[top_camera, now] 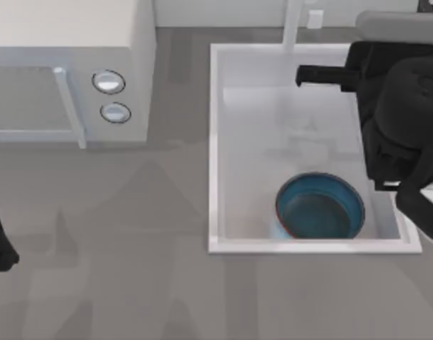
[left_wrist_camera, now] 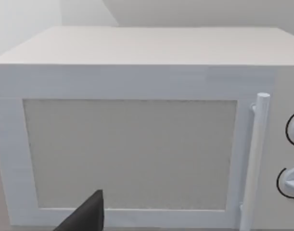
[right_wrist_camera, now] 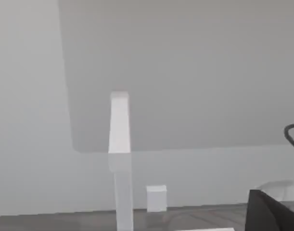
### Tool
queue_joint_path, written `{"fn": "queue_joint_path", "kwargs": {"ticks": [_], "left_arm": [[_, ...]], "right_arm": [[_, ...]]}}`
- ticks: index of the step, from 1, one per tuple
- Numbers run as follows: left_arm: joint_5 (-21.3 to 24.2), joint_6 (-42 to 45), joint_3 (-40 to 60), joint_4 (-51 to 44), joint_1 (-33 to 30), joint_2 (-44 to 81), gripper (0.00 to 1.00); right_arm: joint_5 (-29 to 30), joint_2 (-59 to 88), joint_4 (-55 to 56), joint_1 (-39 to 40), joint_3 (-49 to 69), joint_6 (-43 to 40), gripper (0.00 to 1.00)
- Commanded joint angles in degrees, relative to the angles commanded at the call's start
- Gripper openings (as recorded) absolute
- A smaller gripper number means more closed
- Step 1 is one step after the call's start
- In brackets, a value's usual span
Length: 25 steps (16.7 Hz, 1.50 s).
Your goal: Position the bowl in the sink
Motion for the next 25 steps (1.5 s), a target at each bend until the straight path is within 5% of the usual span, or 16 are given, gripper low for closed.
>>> {"fn": "queue_joint_path", "kwargs": {"ticks": [11,25], "left_arm": [[0.0,0.0,0.0,0.0,0.0,0.0,1.00],[0.0,0.0,0.0,0.0,0.0,0.0,1.00]], "right_arm": [[-0.8,2.3,3.2,3.0,-1.8,-0.5,0.00],[-0.3,35.8,42.8,2.9,-7.3,-0.7,0.00]]}}
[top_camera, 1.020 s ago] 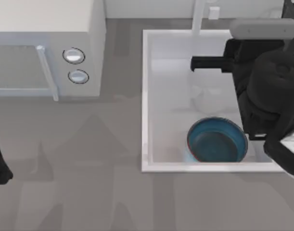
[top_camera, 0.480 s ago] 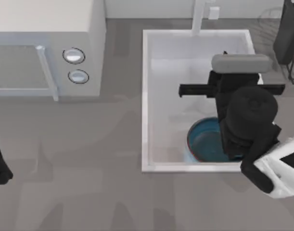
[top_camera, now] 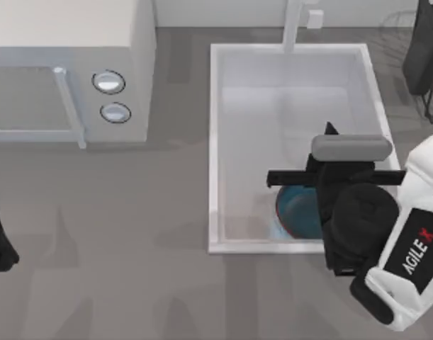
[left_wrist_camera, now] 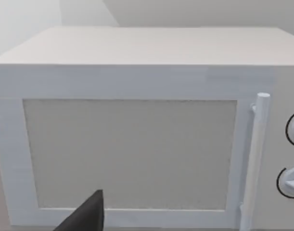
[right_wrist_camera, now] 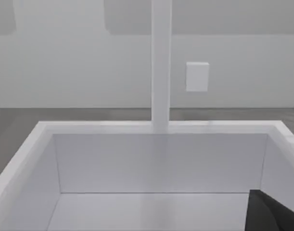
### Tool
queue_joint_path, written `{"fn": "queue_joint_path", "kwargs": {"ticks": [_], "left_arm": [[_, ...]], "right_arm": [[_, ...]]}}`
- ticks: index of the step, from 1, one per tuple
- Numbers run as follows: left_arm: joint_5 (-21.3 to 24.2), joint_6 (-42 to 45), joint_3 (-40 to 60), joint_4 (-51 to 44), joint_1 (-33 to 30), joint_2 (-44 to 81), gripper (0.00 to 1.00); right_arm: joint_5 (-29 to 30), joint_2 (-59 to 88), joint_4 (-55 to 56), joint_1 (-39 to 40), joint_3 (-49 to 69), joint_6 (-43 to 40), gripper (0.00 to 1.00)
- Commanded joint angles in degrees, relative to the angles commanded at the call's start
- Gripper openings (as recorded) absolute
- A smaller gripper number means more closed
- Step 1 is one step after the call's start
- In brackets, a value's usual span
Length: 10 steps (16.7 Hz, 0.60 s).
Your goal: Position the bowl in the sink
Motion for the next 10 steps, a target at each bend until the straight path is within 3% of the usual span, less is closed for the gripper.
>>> {"fn": "queue_joint_path", "kwargs": {"ticks": [4,10], "left_arm": [[0.0,0.0,0.0,0.0,0.0,0.0,1.00],[0.0,0.0,0.0,0.0,0.0,0.0,1.00]], "right_arm": [[0.0,0.3,0.3,0.0,-0.1,0.0,0.00],[0.0,0.3,0.3,0.0,-0.1,0.0,0.45]]}}
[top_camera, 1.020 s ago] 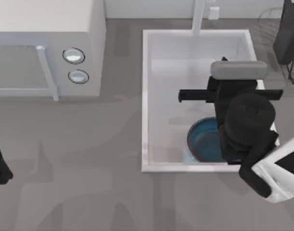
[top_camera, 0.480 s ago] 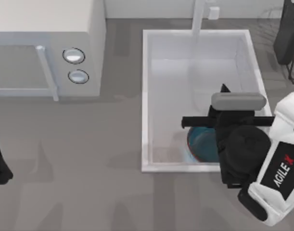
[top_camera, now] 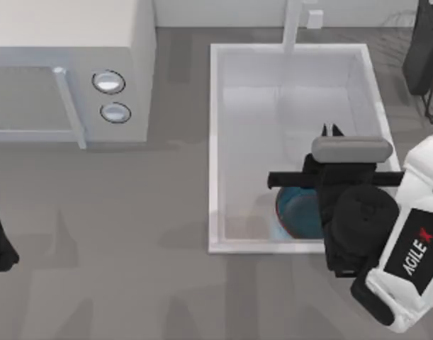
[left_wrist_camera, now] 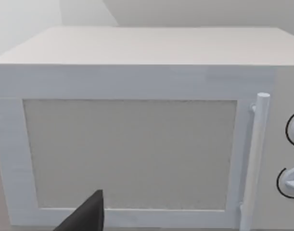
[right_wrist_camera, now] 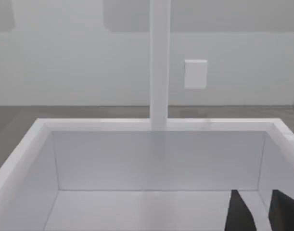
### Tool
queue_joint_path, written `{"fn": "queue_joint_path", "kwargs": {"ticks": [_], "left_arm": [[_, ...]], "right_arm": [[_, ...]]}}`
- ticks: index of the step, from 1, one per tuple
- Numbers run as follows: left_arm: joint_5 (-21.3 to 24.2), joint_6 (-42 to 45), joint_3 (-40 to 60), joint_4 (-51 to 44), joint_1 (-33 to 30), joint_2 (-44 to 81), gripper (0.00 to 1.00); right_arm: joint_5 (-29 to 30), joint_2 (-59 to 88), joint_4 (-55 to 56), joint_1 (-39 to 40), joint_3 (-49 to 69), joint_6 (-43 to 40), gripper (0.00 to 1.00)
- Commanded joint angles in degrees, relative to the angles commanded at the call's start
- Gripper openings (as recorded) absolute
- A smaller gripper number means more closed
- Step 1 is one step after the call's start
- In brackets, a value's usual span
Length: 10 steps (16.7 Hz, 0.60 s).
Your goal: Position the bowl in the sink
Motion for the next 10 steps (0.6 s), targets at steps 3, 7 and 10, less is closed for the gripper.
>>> {"fn": "queue_joint_path", "kwargs": {"ticks": [3,7,10], "left_arm": [[0.0,0.0,0.0,0.0,0.0,0.0,1.00],[0.0,0.0,0.0,0.0,0.0,0.0,1.00],[0.0,0.0,0.0,0.0,0.0,0.0,1.00]], "right_arm": [[0.0,0.0,0.0,0.0,0.0,0.0,0.68],[0.0,0.0,0.0,0.0,0.0,0.0,0.98],[0.0,0.0,0.0,0.0,0.0,0.0,1.00]]}}
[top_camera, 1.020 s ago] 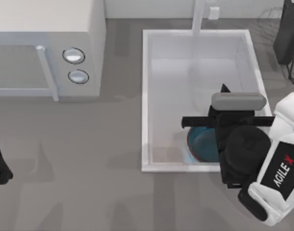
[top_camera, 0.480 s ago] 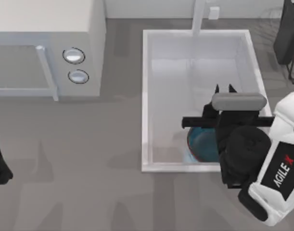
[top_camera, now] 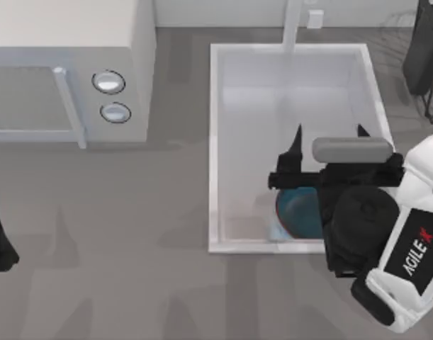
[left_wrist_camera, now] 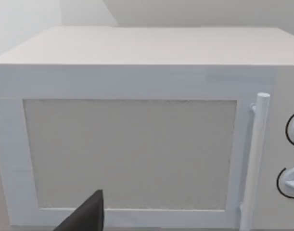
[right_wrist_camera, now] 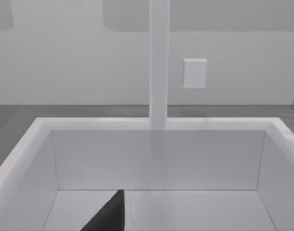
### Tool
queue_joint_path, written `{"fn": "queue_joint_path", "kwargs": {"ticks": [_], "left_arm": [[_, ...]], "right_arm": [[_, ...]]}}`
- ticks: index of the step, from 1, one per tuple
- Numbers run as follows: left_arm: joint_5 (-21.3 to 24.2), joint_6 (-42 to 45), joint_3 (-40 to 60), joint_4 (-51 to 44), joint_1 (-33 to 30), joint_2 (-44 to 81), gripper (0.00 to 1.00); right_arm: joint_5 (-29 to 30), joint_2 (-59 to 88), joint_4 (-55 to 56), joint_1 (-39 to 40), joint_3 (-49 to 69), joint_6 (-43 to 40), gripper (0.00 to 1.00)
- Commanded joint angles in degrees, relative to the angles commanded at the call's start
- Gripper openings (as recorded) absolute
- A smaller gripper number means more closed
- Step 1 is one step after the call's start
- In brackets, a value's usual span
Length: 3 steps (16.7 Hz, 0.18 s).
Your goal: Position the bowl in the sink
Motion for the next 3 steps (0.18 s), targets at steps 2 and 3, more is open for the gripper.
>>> {"fn": "queue_joint_path", "kwargs": {"ticks": [2,3], "left_arm": [[0.0,0.0,0.0,0.0,0.0,0.0,1.00],[0.0,0.0,0.0,0.0,0.0,0.0,1.00]], "right_arm": [[0.0,0.0,0.0,0.0,0.0,0.0,1.00],[0.0,0.0,0.0,0.0,0.0,0.0,1.00]]}}
